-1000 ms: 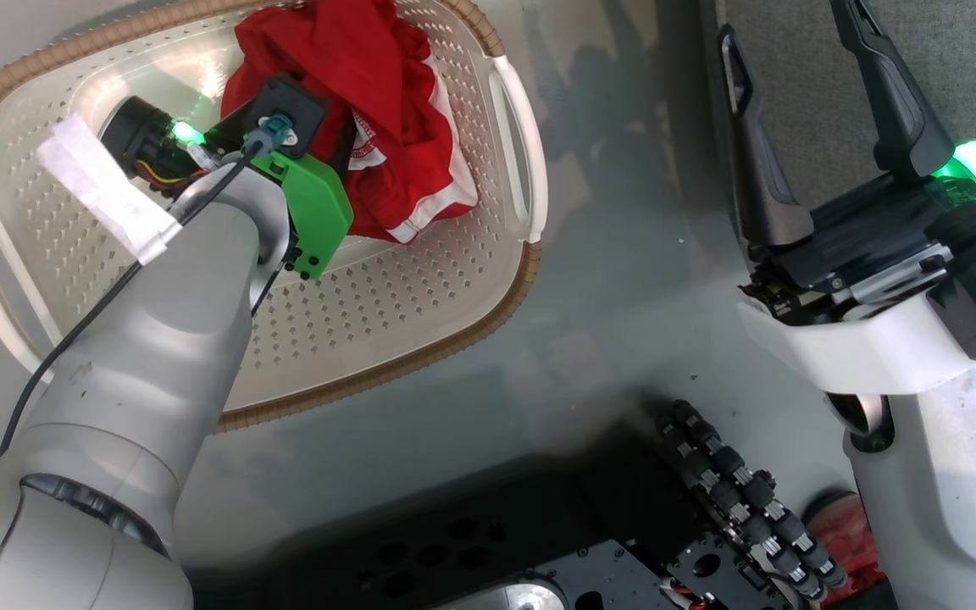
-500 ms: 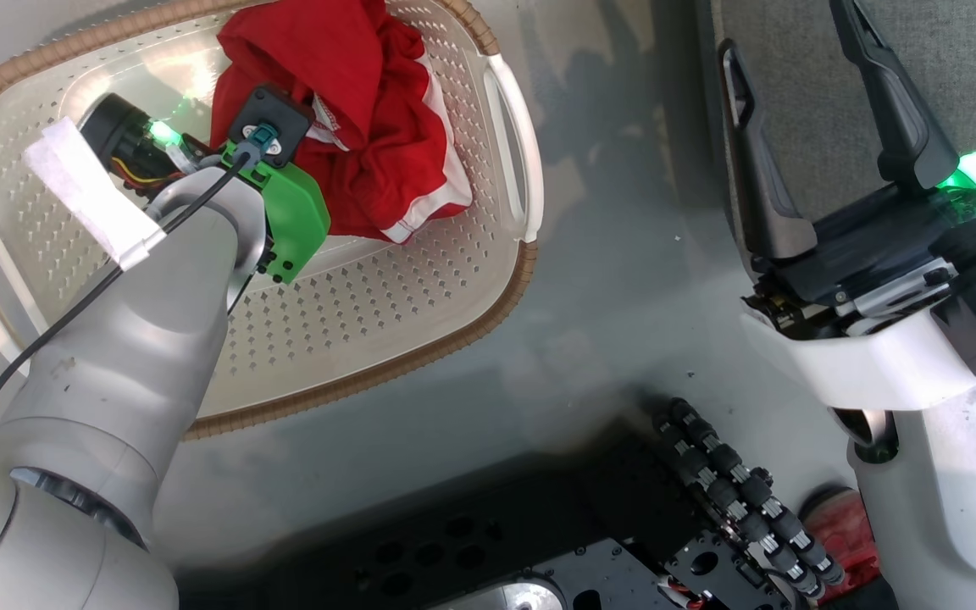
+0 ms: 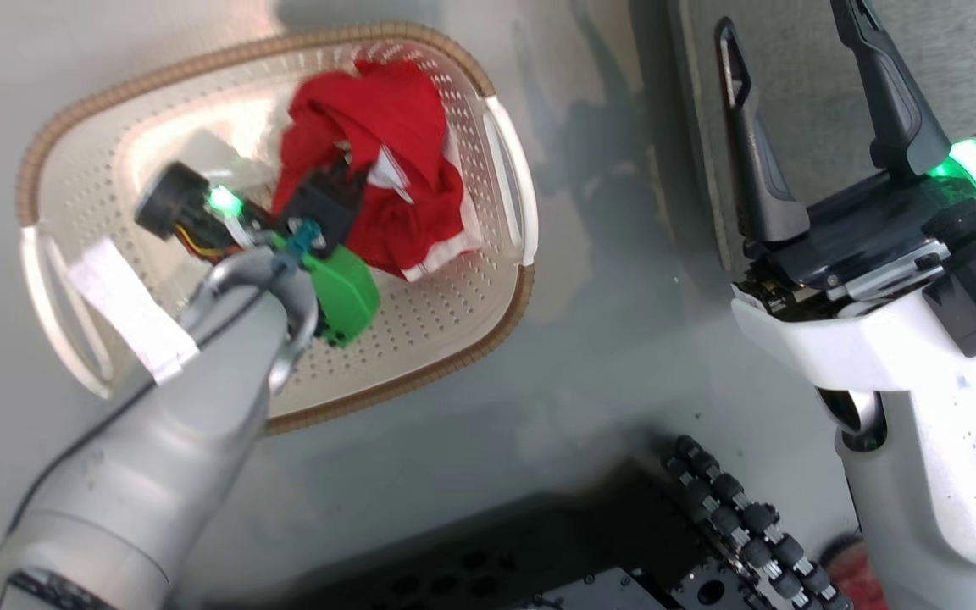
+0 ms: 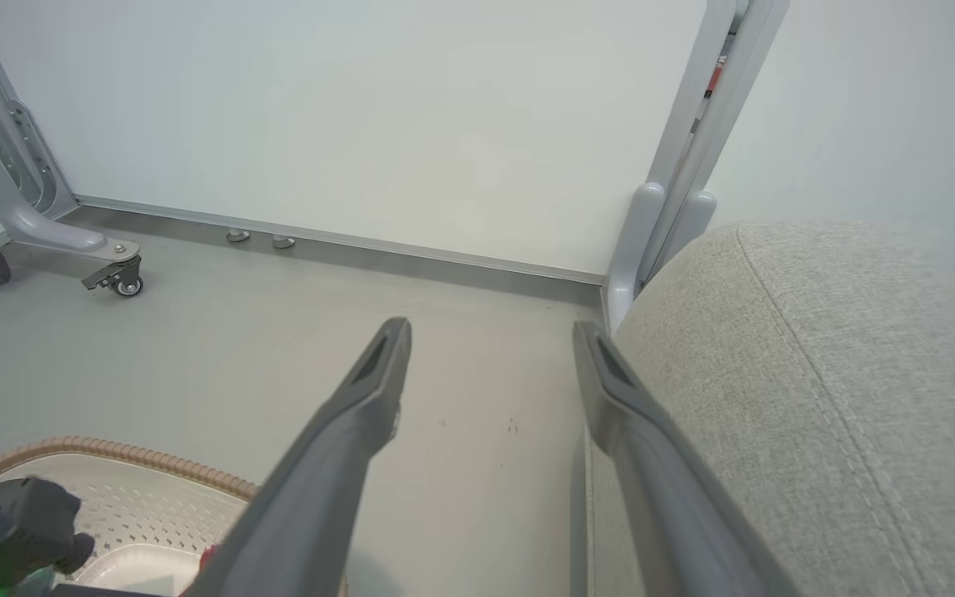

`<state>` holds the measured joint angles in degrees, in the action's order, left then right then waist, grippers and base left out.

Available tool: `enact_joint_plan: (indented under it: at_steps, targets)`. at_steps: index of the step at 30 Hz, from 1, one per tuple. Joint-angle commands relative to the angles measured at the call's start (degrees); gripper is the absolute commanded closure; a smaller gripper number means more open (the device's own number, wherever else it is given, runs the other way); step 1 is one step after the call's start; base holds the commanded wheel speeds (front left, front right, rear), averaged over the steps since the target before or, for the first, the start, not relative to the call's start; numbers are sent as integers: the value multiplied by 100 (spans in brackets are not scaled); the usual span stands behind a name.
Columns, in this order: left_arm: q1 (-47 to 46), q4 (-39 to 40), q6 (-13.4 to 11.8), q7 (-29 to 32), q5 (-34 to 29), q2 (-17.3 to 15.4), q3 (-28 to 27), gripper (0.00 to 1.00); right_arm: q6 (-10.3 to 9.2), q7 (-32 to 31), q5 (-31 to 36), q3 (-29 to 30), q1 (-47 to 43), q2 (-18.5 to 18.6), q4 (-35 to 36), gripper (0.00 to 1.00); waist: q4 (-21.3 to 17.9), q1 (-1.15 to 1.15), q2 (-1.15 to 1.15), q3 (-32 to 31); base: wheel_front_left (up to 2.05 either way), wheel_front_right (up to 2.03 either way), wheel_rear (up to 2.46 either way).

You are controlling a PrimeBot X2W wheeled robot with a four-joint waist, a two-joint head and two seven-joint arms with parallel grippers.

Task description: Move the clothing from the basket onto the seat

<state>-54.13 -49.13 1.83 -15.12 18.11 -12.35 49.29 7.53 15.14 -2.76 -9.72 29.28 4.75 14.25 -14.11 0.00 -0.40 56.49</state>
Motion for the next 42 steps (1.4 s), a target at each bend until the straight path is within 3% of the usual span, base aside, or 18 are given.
enact_joint_plan:
  at_steps: [1, 11, 22, 32, 42]
  targets:
    - [263, 175, -48, -2, -54, 1, -61, 100, -8, 1, 20, 62, -168, 21, -55, 0, 322, 0, 40, -830, 0, 0, 0]
    - [1909, 1304, -142, -3, -186, 222, -1004, 100, -8, 1, -104, 200, -979, 64, -365, 0, 723, 0, 40, -2634, 0, 0, 0]
    - [3317, 2350, 10, -3, -530, 518, -1941, 100, -8, 1, -283, 31, -1909, 58, -803, 0, 952, 0, 40, -4263, 0, 0, 0]
    - [3972, 3417, 126, -4, -830, 743, -2609, 100, -8, 1, -390, -69, -2403, 43, -999, 0, 1010, 0, 40, -5057, 0, 0, 0]
    - [4227, 4136, 285, -4, -976, 882, -2817, 100, -8, 1, -469, -178, -2778, 54, -1097, 0, 1032, 0, 40, -5511, 0, 0, 0]
